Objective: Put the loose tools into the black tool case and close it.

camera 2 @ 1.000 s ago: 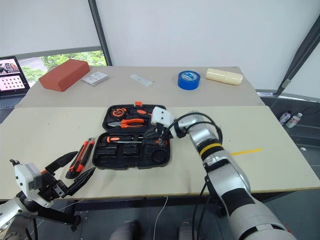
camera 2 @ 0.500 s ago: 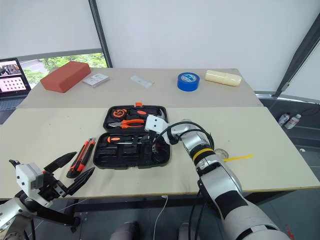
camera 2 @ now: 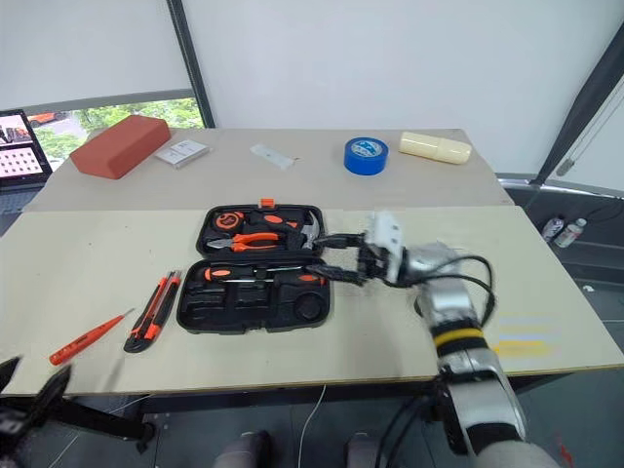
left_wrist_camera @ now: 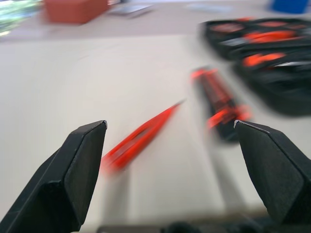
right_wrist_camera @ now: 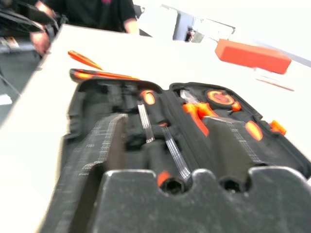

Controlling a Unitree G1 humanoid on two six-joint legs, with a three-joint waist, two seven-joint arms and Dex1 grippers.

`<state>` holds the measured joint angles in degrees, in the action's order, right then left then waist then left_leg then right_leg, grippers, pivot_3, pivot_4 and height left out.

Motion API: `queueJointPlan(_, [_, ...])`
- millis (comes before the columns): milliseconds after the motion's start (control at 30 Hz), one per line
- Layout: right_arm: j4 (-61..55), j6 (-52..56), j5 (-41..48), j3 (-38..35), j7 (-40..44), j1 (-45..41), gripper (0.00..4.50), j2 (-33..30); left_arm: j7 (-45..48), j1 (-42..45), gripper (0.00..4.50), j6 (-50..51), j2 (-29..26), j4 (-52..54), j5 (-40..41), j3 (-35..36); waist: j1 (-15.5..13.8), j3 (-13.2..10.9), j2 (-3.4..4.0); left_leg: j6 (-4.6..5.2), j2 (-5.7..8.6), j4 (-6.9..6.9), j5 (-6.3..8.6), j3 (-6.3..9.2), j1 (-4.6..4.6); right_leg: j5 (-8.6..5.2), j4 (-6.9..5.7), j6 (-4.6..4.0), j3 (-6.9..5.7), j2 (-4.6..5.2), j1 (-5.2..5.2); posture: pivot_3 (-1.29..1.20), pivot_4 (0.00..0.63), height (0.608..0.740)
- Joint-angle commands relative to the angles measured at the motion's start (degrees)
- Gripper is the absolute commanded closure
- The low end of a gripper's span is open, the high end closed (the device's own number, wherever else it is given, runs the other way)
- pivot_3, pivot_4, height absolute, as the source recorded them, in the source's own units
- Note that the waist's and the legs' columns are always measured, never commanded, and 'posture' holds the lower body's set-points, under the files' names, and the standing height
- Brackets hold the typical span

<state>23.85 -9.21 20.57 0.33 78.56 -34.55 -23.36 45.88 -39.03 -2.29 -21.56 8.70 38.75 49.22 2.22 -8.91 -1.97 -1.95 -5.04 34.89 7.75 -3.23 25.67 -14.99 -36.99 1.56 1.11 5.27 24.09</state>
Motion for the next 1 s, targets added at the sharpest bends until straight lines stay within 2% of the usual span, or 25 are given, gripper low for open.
queueJointPlan(33, [-5.8, 0.9, 4.8, -3.8, 1.2, 3.9, 0.03, -2.4, 1.4, -2.3, 0.00, -2.2, 0.9, -4.0, 1.8, 4.0, 0.1, 0.0, -0.01, -0.10, 0.00, 0.02, 0.06, 0.00, -0.03, -0.04, 0.00, 0.06, 0.00, 0.02, 0.01, 0.00, 0.150, 0.740])
queueJointPlan(200, [-10.8, -0.1, 5.3, -4.9, 0.1, 10.0, 0.03, -4.5, 1.9, -2.7, 0.00, -0.4, 0.1, -4.2, 4.0, 4.5, 0.0, 0.0, -0.14, -0.31, 0.01, 0.07, 0.19, 0.01, -0.28, -0.13, 0.03, 0.23, -0.04, 0.10, 0.05, 0.00, 0.150, 0.740])
queueJointPlan(267, [-15.4, 1.8, 6.3, -4.9, -1.0, 11.9, 0.03, -4.9, 2.2, -2.4, 0.00, 5.0, -2.6, -1.6, 7.5, 3.7, 0.0, 0.0, -0.22, -0.31, 0.01, 0.07, 0.19, 0.03, -0.30, -0.13, 0.04, 0.22, -0.08, 0.14, 0.04, 0.00, 0.150, 0.740])
queueJointPlan(400, [-26.1, 8.1, 9.8, -3.7, -5.2, 12.5, 0.03, -4.6, -0.3, 3.4, 0.00, 12.3, -11.9, -0.6, 7.8, 2.0, -0.5, 0.0, -0.17, -0.32, 0.00, 0.06, 0.20, 0.03, -0.29, -0.11, -0.01, 0.20, -0.14, 0.15, 0.06, 0.00, 0.150, 0.740])
queueJointPlan(533, [-33.0, 10.5, 10.7, -1.5, -5.9, 12.7, 0.03, -4.7, -1.4, 10.1, 0.00, 20.9, -22.9, -3.9, 3.4, -3.0, -1.1, 0.0, -0.21, -0.32, -0.04, -0.01, 0.19, 0.06, -0.37, 0.01, -0.04, 0.06, -0.18, 0.10, 0.10, 0.00, 0.150, 0.740])
queueJointPlan(700, [-34.8, 10.9, 10.3, 0.2, -4.1, 13.5, 0.03, -6.6, 1.8, 17.8, 0.00, 25.9, -32.0, -12.6, -1.9, -10.0, -1.1, 0.1, -0.30, -0.33, -0.03, -0.04, 0.20, -0.06, -0.39, 0.13, 0.09, -0.06, -0.15, 0.10, 0.08, 0.00, 0.150, 0.740])
queueJointPlan(833, [-35.8, 11.3, 10.8, 0.3, -4.1, 14.0, 0.03, -7.8, 6.9, 20.9, 0.00, 27.3, -37.0, -19.8, -6.2, -14.8, -1.2, 0.1, -0.33, -0.44, -0.11, -0.19, 0.27, -0.05, -0.37, 0.13, -0.05, 0.07, -0.17, -0.01, 0.07, 0.00, 0.150, 0.740])
queueJointPlan(933, [-35.7, 11.7, 10.8, 0.0, -4.5, 14.1, 0.00, -8.4, 10.0, 23.9, 0.64, 27.1, -37.7, -23.7, -7.4, -17.0, -1.3, 0.0, -0.30, -0.52, -0.15, -0.23, 0.32, -0.05, -0.37, 0.09, -0.10, 0.12, -0.17, -0.06, 0.07, 0.00, 0.150, 0.740])
queueJointPlan(1000, [-36.3, 11.9, 10.9, -0.2, -4.9, 14.7, 0.00, -8.8, 12.9, 25.1, 1.33, 25.8, -37.5, -25.2, -8.1, -17.8, -1.4, 0.0, -0.32, -0.54, -0.16, -0.23, 0.33, -0.05, -0.37, 0.06, -0.11, 0.13, -0.19, -0.06, 0.08, 0.00, 0.150, 0.740])
